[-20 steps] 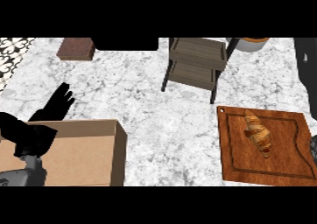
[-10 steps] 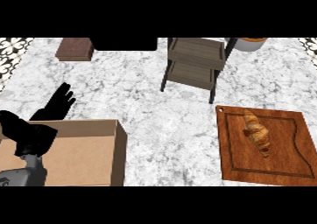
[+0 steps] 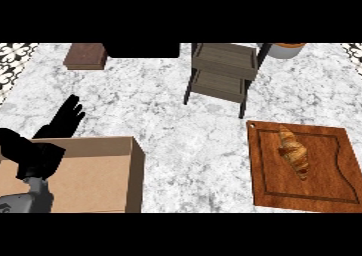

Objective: Pick the sweet potato from the cutting board and place it in the tiered basket

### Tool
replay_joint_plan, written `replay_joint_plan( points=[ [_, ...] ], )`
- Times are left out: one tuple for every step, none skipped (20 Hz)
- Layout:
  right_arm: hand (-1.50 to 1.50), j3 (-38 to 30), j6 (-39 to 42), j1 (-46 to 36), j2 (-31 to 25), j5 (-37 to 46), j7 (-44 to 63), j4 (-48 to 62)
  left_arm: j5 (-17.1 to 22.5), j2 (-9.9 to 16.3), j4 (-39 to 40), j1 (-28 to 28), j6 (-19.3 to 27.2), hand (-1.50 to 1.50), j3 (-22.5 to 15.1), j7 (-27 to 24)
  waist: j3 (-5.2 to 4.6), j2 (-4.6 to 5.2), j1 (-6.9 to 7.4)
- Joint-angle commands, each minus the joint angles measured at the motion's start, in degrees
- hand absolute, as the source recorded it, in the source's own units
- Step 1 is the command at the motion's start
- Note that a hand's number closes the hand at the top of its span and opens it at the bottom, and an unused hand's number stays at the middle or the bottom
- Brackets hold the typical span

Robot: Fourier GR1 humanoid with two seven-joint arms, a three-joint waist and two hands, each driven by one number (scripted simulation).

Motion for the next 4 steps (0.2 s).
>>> replay_joint_plan(
  points=[
    [-1.5, -2.0, 5.0, 0.2, -7.2, -2.4, 0.2, 2.0, -1.6, 0.4, -1.1, -0.3, 0.9, 0.0, -0.6, 2.0, -0.02, -0.06, 0.05],
    [-1.5, -2.4, 7.1, 2.8, -7.7, -2.9, -3.4, 3.4, -2.1, 0.6, -2.0, -0.4, 1.0, 0.0, -1.1, 2.6, 0.01, 0.02, 0.17],
    [-1.5, -2.6, 8.1, 1.3, -10.4, -2.7, -2.6, 6.4, -2.2, 0.1, -0.8, 2.6, -0.2, 0.0, -1.2, -1.5, -0.02, 0.18, 0.64],
    [-1.5, -2.0, 8.8, 2.5, -8.6, -3.5, -3.0, 4.6, -2.0, 1.5, 2.1, -4.4, 0.7, 0.0, 0.4, 2.0, -0.03, 0.08, -0.14]
  ],
)
